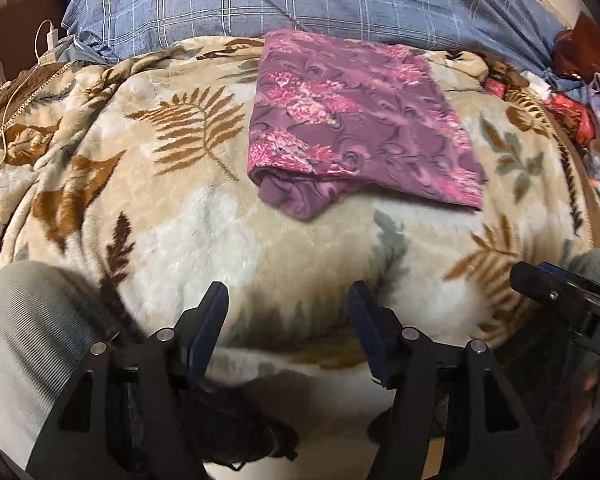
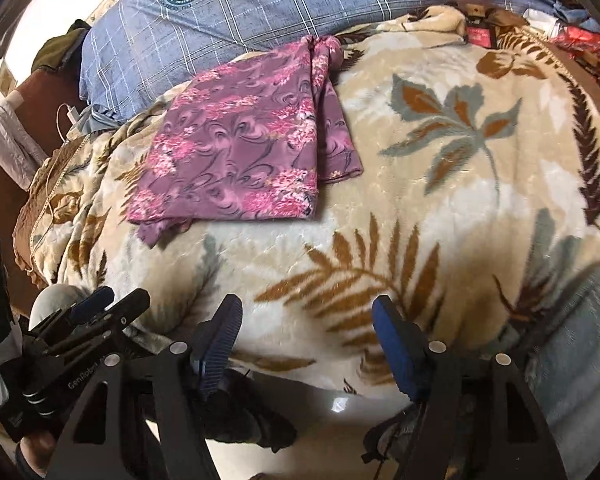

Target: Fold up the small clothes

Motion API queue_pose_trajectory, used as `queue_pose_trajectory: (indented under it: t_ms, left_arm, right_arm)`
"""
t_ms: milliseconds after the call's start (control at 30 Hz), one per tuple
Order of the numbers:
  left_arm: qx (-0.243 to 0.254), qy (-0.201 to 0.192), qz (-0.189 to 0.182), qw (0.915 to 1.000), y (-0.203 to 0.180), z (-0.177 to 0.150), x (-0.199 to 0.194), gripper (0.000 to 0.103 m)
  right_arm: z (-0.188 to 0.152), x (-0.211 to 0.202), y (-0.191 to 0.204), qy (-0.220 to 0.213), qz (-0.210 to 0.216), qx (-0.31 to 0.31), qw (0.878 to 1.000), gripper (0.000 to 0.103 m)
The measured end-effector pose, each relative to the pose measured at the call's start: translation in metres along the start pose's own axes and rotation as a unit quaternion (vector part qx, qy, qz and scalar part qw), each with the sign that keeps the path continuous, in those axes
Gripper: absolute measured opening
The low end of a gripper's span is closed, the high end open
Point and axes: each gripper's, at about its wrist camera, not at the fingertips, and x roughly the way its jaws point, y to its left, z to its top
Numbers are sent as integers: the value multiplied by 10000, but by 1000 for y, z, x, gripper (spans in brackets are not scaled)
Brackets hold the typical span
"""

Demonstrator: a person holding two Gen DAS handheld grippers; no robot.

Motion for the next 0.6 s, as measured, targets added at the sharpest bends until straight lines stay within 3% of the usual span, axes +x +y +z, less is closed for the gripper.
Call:
queue_pose_trajectory:
  t_ms: [200,333,433,500,600]
  left_arm:
    - [-321,-541,58,9980,14,1,-62,62]
    - [-381,-540,208,9976,21,8,-87,62]
    - [-157,-419,287,9986,17,13,-97,62]
    - [-142,-537,382,9977,13,14,-108,62]
    - [-261,-629,267,9973,14,15,-118,66]
  right_arm:
    - [1,-37,15,52,-54,40,10000,69]
    - [3,-60,27,-103,-112,-10,9999,69]
    - [3,-71,36,-251,-271,-99,9993,71]
    - [3,-76,42,-311,-346,-157,9988,72]
    - [5,-84,48,-411,-351,-231,9983,73]
